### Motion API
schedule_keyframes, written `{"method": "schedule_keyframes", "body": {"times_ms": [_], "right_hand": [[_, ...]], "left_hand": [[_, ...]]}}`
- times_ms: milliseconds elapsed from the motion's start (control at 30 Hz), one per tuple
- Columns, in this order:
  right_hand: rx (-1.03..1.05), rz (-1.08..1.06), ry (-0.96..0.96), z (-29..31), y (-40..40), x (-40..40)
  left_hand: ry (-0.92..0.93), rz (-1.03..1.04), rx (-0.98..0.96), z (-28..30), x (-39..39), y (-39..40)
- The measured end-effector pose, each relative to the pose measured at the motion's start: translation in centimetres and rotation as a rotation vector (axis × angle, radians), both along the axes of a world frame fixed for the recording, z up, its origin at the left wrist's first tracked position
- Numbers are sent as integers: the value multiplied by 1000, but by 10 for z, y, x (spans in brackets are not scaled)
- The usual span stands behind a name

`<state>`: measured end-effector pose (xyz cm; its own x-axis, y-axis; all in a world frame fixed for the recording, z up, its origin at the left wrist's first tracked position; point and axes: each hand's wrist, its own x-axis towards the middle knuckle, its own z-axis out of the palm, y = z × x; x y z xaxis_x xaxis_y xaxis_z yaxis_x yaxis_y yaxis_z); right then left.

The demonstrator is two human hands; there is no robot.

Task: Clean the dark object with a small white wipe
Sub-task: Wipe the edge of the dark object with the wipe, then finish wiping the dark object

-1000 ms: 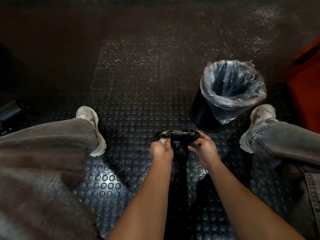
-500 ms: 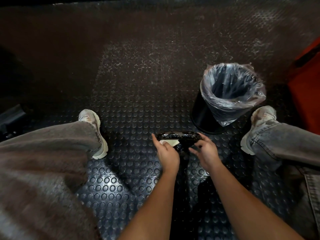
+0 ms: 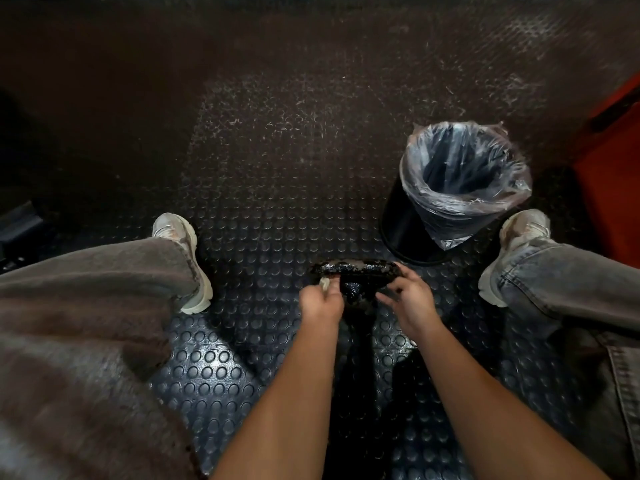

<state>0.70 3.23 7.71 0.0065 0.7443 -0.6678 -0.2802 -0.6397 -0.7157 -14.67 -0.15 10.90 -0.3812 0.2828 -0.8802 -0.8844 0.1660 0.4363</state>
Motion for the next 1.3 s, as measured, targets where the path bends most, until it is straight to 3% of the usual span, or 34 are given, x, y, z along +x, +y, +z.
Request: {"method": "schedule_keyframes", "body": {"times_ms": [67,133,300,467,733,800,933,1100,1300], "right_hand": [[2,-3,3,0,-1,1],[-1,-6,2,-1,-1,1],[-6,-11,-12,2,1,-1],[-15,-1,-83,23,0,-2],[174,78,-394,72,7,-7],[276,127,-349,90,9,-11],[338,286,10,123,17,-19],[497,278,-83,143,41,-19],[555,83,-196,185,98,9]], "left_hand": [[-166,223,104,4,1,10],[-118,189,26,14,2,20],[245,-113,-1,-4,20,3],[364,-370,-32,8,6,-18],[450,-689,405,79,-13,-24],[490,-804,459,96,-17,-16],[630,-984,532,115,-24,7],[861,-1035,509,127,-42,36],[1211,-961,458,161,-14,106]]}}
